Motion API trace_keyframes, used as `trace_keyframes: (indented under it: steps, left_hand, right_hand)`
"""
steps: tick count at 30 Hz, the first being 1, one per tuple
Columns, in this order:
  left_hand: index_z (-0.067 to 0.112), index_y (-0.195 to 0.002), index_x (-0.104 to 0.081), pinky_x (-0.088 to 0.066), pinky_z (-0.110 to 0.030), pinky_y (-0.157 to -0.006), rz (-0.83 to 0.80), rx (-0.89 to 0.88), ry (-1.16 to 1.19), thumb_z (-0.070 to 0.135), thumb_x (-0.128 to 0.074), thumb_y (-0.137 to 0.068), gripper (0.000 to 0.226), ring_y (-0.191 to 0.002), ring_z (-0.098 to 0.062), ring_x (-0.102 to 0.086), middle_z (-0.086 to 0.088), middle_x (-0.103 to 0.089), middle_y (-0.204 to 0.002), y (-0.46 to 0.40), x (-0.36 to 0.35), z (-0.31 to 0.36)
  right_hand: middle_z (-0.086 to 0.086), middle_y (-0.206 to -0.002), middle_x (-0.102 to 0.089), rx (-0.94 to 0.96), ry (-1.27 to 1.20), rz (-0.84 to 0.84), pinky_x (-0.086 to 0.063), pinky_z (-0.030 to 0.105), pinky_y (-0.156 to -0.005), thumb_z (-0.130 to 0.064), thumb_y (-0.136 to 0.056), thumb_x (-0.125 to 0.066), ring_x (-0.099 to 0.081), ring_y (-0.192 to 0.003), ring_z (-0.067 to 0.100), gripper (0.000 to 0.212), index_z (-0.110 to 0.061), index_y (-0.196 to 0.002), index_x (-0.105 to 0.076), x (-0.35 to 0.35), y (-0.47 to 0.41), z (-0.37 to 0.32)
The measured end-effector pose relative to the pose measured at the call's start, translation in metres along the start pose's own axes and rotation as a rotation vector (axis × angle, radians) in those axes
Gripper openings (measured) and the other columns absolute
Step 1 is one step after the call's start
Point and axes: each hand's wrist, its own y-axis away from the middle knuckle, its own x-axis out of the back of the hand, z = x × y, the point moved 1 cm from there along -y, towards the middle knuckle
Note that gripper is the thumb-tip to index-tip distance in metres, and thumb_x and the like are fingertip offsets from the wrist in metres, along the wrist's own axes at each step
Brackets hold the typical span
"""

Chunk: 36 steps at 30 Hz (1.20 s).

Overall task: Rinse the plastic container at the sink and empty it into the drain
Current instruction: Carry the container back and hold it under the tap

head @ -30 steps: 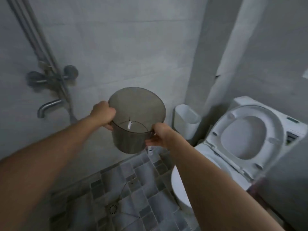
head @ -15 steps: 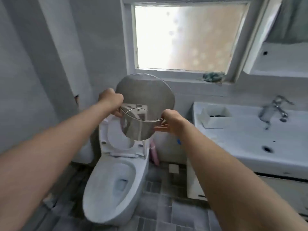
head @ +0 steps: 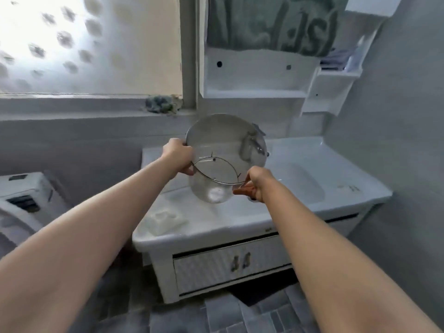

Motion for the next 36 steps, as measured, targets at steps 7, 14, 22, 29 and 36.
trace_keyframes:
  steps: [7,14,22,29,36]
  left_hand:
    - [0.0,-0.081,-0.057,-0.056,-0.028,-0.047,-0.27,0.041,0.043,-0.007,-0.035,-0.075,0.024,-0.05,-0.028,-0.053,-0.012,-0.054,-0.075,-0.069,-0.136,0.027]
    - [0.002,-0.084,-0.047,-0.055,-0.033,-0.043,-0.467,0.107,0.03,-0.006,-0.039,-0.084,0.011,-0.043,-0.03,-0.056,-0.012,-0.049,-0.075,-0.115,-0.241,0.042]
    - [-0.013,-0.123,-0.047,-0.051,-0.027,-0.037,-0.497,0.219,0.049,-0.004,-0.038,-0.084,0.041,-0.039,-0.025,-0.062,-0.022,-0.051,-0.097,-0.171,-0.322,0.035]
    - [-0.013,-0.123,-0.048,-0.05,-0.027,-0.033,-0.381,0.359,0.086,-0.002,-0.037,-0.087,0.039,-0.046,-0.025,-0.061,-0.02,-0.052,-0.086,-0.209,-0.382,0.031]
    - [-0.011,-0.111,-0.052,-0.055,-0.033,-0.039,-0.284,0.497,0.095,-0.001,-0.04,-0.088,0.027,-0.06,-0.035,-0.058,-0.023,-0.05,-0.095,-0.227,-0.399,0.012]
  right_hand:
    - [0.026,-0.094,-0.06,-0.04,-0.062,0.202,-0.053,0.036,-0.038,0.006,-0.087,-0.031,-0.056,-0.061,0.035,0.035,0.002,-0.116,-0.049,0.093,-0.079,-0.015]
    - [0.013,-0.065,-0.05,-0.13,-0.06,0.286,-0.053,0.034,-0.038,0.006,-0.086,-0.036,-0.053,-0.054,0.031,0.017,0.004,-0.086,-0.053,0.163,-0.141,-0.018]
    - [0.018,-0.106,-0.059,-0.195,0.114,0.174,-0.059,0.051,-0.074,0.001,-0.087,-0.049,-0.064,-0.087,0.043,0.035,0.003,-0.121,-0.055,0.211,-0.23,-0.037]
    - [0.018,-0.152,-0.032,-0.274,0.338,-0.025,-0.058,0.035,-0.06,-0.01,-0.093,-0.044,-0.064,-0.105,0.046,0.047,0.0,-0.139,-0.042,0.243,-0.314,-0.059]
    - [0.016,-0.138,-0.043,-0.328,0.437,-0.183,-0.054,0.046,-0.091,-0.005,-0.093,-0.043,-0.059,-0.113,0.047,0.045,0.002,-0.138,-0.042,0.247,-0.36,-0.066]
